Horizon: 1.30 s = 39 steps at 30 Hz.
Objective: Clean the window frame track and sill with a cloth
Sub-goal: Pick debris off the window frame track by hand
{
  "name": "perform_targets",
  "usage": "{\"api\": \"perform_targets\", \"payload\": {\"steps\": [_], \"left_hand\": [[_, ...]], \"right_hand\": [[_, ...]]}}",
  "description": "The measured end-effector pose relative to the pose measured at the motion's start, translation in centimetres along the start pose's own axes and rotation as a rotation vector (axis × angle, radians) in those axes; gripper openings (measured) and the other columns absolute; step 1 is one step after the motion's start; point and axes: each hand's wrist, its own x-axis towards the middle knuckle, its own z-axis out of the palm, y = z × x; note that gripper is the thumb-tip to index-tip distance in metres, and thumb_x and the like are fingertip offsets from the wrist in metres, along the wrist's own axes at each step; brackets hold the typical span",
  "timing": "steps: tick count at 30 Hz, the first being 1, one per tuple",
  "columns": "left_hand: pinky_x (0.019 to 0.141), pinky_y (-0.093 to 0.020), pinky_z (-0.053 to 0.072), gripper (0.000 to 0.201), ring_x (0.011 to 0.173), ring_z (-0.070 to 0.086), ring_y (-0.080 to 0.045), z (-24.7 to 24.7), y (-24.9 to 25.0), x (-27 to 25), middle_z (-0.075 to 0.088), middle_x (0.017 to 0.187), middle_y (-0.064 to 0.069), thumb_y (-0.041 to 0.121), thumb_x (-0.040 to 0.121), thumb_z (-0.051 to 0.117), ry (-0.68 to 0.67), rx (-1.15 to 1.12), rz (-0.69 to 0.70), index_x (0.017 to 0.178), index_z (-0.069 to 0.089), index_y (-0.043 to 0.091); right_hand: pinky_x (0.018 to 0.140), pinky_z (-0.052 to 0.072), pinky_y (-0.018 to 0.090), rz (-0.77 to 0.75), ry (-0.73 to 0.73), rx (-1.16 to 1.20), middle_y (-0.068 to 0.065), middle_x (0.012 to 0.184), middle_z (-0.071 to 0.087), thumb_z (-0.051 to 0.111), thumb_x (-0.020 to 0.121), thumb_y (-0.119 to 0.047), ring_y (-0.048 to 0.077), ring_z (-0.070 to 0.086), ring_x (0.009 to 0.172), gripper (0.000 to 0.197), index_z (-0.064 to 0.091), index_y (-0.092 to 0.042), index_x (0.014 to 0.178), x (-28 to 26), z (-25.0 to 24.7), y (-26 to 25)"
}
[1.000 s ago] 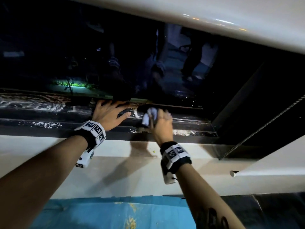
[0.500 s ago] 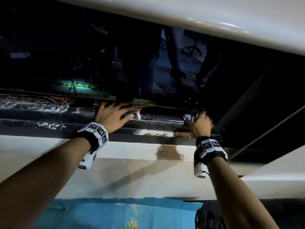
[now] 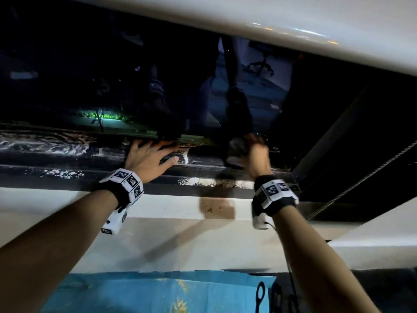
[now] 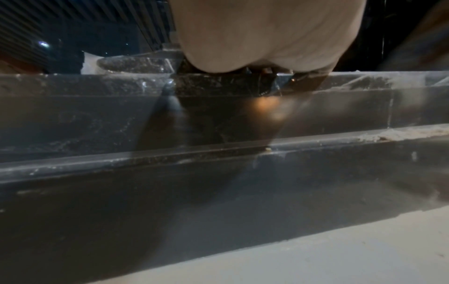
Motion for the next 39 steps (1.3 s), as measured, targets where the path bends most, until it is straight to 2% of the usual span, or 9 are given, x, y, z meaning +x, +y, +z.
{"api": "perform_targets", "payload": {"steps": [3,8,11,15,18,24,29,35,39], "left_hand": [[0.102,-0.045,0.023,0.071,0.129,0.040,-0.025,0.1,-0.1,0.1,0.033,0.149,0.015,0.073,0.079,-0.002,0.010,-0.005,0.009,0.141,0.023,0.049],[0.102,-0.045,0.023,0.070,0.129,0.041,-0.025,0.4,0.0,0.2,0.033,0.149,0.015,0.073,0.080,-0.002,0.019,0.008,0.009,0.140,0.024,0.049],[0.102,-0.044,0.022,0.066,0.131,0.039,-0.026,0.2,0.2,0.1,0.032,0.149,0.015,0.071,0.082,0.003,0.017,-0.003,0.004,0.140,0.024,0.049],[0.101,-0.043,0.020,0.070,0.131,0.038,-0.026,0.0,0.3,0.0,0.033,0.149,0.013,0.072,0.080,-0.001,0.019,-0.005,0.001,0.140,0.024,0.049],[0.102,-0.044,0.020,0.069,0.131,0.038,-0.025,0.0,0.3,0.1,0.032,0.150,0.013,0.071,0.080,0.000,0.011,0.004,0.003,0.141,0.025,0.048],[0.103,-0.044,0.019,0.073,0.134,0.034,-0.028,-0.2,0.3,-0.1,0.028,0.151,0.014,0.074,0.077,-0.003,-0.008,-0.007,-0.007,0.141,0.022,0.050],[0.104,-0.045,0.017,0.067,0.135,0.032,-0.028,-0.1,0.3,0.0,0.028,0.152,0.012,0.073,0.081,0.003,-0.014,-0.012,-0.016,0.141,0.023,0.049],[0.100,-0.044,0.021,0.063,0.129,0.039,-0.024,0.0,0.4,0.0,0.038,0.147,0.011,0.072,0.085,0.007,0.025,0.018,-0.025,0.140,0.027,0.049],[0.104,-0.046,0.018,0.058,0.134,0.033,-0.027,-0.2,0.6,-0.1,0.033,0.150,0.009,0.068,0.088,0.013,-0.007,0.011,-0.037,0.141,0.023,0.049]], "right_hand": [[0.087,0.039,0.045,0.242,0.026,-0.356,0.022,0.119,0.050,0.068,0.076,-0.019,0.042,0.045,0.110,0.051,0.049,-0.008,0.122,0.3,-1.5,4.4],[0.098,0.035,0.053,0.363,0.004,-0.359,0.028,0.121,0.050,0.055,0.085,-0.036,0.044,0.043,0.113,0.049,0.046,-0.005,0.121,-0.1,0.2,4.4],[0.099,0.032,0.055,0.258,-0.050,-0.382,0.026,0.120,0.051,0.057,0.082,-0.040,0.043,0.044,0.113,0.053,0.047,-0.009,0.123,-0.6,2.2,1.2],[0.091,0.040,0.048,-0.104,-0.083,-0.116,0.019,0.106,0.060,0.051,0.081,-0.045,0.038,0.055,0.097,0.045,0.057,-0.015,0.114,-2.6,4.2,-3.1],[0.087,0.041,0.037,-0.292,-0.172,0.114,0.010,0.102,0.063,0.069,0.076,-0.020,0.032,0.055,0.094,0.039,0.060,-0.013,0.113,-3.6,2.7,-1.7],[0.082,0.034,0.016,-0.166,-0.102,0.128,0.001,0.103,0.060,0.075,0.068,-0.011,0.028,0.057,0.098,0.044,0.065,-0.018,0.110,-3.7,-0.5,5.1],[0.082,0.040,0.027,-0.294,-0.065,0.161,0.006,0.101,0.068,0.066,0.068,-0.009,0.015,0.051,0.092,0.038,0.068,-0.015,0.105,-3.7,2.4,0.5],[0.081,0.046,0.030,-0.274,-0.179,0.226,0.004,0.109,0.067,0.072,0.068,-0.010,0.024,0.059,0.099,0.046,0.065,-0.022,0.112,-3.4,4.9,-4.3],[0.080,0.041,0.015,-0.270,-0.175,0.240,0.002,0.105,0.069,0.067,0.068,-0.002,0.019,0.061,0.096,0.045,0.067,-0.019,0.109,-3.0,2.5,-0.6]]}}
